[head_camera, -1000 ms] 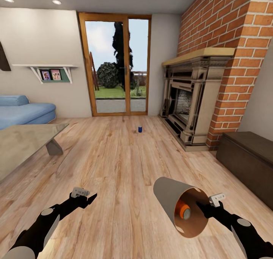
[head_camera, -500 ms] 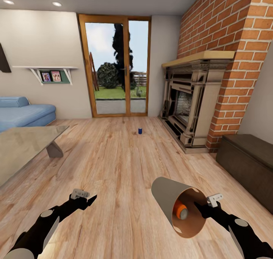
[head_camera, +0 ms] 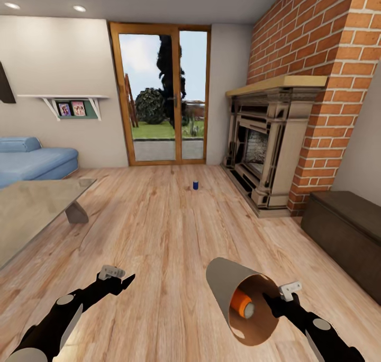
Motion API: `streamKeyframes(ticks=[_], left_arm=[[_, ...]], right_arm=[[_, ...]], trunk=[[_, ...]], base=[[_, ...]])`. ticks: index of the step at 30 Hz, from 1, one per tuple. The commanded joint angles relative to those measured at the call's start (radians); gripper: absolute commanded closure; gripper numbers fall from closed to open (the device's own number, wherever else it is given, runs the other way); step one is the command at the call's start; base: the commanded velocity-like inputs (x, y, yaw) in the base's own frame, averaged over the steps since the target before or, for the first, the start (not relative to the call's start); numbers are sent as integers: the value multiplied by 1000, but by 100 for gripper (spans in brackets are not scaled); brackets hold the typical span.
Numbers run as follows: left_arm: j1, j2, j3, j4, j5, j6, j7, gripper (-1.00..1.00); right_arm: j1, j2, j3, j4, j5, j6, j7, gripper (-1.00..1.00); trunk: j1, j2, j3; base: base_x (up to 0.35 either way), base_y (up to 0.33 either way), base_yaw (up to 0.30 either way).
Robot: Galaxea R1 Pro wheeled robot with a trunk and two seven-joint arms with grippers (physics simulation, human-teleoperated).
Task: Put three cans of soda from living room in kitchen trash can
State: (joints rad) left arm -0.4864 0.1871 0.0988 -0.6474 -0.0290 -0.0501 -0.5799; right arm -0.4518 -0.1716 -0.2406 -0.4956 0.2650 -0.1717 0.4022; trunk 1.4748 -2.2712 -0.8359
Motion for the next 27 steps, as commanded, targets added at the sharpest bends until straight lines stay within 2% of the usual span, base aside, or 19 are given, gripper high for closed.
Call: streamKeyframes(ticks=[1,9,15,22,24,27], left_arm=[[0,0,0,6,0,0,0,-100],[0,0,0,18,1,-1,0,-100],[0,0,-2,21,1,-1,0,-100],[0,0,-2,23,0,-14,0,-100],[0,0,-2,24,0,-15,0,-100],[0,0,-2,24,0,-16,0,-100]], right_arm=[[-1,1,-6,4,-11,-8,1,100],[-1,0,-8,12,-16,-26,-3,100],[-1,-18,-19,12,-23,-27,-2,100],[-1,-62,-23,13,-26,-27,-2,100],[-1,-77,-25,13,-27,-27,-2,100],[-1,-91,-50,14,-27,-28,0,100]], trunk=[[-4,7,3],[-35,63,28],[-58,105,47],[-85,154,69],[-85,154,69],[-85,154,69]], base=[[0,0,0],[0,0,0],[0,0,0],[0,0,0],[0,0,0],[0,0,0]])
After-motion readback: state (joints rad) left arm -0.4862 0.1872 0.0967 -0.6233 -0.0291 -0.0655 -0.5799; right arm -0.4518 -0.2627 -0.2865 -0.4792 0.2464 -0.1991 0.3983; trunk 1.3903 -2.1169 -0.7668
